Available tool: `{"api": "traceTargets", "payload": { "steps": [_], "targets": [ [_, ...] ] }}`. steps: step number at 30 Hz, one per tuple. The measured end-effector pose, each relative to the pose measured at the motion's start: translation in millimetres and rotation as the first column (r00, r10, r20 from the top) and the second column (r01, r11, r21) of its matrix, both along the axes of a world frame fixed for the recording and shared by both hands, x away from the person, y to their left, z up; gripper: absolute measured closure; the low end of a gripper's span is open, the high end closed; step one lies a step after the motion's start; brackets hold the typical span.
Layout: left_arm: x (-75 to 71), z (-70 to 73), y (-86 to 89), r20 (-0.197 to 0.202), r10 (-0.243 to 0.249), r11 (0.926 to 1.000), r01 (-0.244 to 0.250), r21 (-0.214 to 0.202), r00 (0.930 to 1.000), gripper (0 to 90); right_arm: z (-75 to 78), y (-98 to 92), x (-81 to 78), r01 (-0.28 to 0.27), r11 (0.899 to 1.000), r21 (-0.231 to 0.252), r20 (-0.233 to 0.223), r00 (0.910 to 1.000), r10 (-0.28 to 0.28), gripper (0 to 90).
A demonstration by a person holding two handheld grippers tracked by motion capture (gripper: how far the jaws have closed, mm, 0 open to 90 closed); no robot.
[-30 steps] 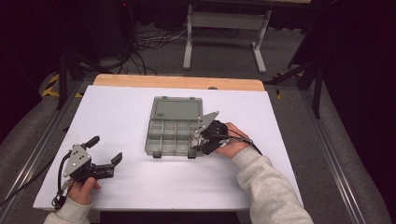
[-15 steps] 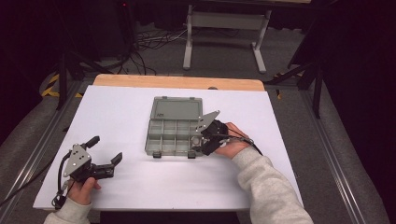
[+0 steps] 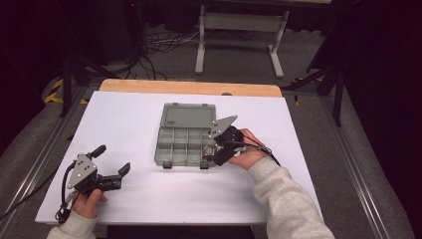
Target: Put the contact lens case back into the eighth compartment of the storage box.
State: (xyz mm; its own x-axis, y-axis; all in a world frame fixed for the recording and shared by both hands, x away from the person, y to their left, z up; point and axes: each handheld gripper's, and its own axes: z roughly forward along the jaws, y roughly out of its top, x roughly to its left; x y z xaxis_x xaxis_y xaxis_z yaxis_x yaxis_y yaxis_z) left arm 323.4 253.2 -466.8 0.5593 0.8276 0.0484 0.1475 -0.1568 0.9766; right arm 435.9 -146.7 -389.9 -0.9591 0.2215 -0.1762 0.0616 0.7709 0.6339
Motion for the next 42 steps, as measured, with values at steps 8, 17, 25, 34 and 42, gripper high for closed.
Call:
{"api": "traceTargets", "payload": {
  "steps": [8,17,25,34,42],
  "targets": [
    [0.0,0.0,0.2,0.000,0.000,1.0000,0.000,-0.001,1.0000,1.2,11.5,0.4,-6.1,0.010,0.998,0.057,0.015,0.9998,-0.011,3.9],
    [0.6,0.2,0.2,0.001,0.000,1.0000,0.000,0.000,1.0000,1.2,20.6,0.0,-15.5,0.014,0.996,0.089,0.043,0.9989,-0.018,0.5],
    [0.5,0.4,-0.1,0.000,0.000,1.0000,0.000,0.002,1.0000,1.2,28.4,-4.7,-23.8,0.013,0.993,0.120,0.063,0.9978,-0.020,0.1],
    [0.5,0.4,-0.2,0.001,0.000,1.0000,0.000,0.002,1.0000,1.2,35.1,-10.6,-37.2,0.030,0.989,0.143,0.077,0.9962,-0.041,0.1],
    [0.5,0.4,-0.4,0.001,0.001,1.0000,-0.001,0.002,1.0000,1.2,35.9,-27.3,-54.1,0.058,0.977,0.206,0.077,0.9942,-0.075,0.1]
  ]
}}
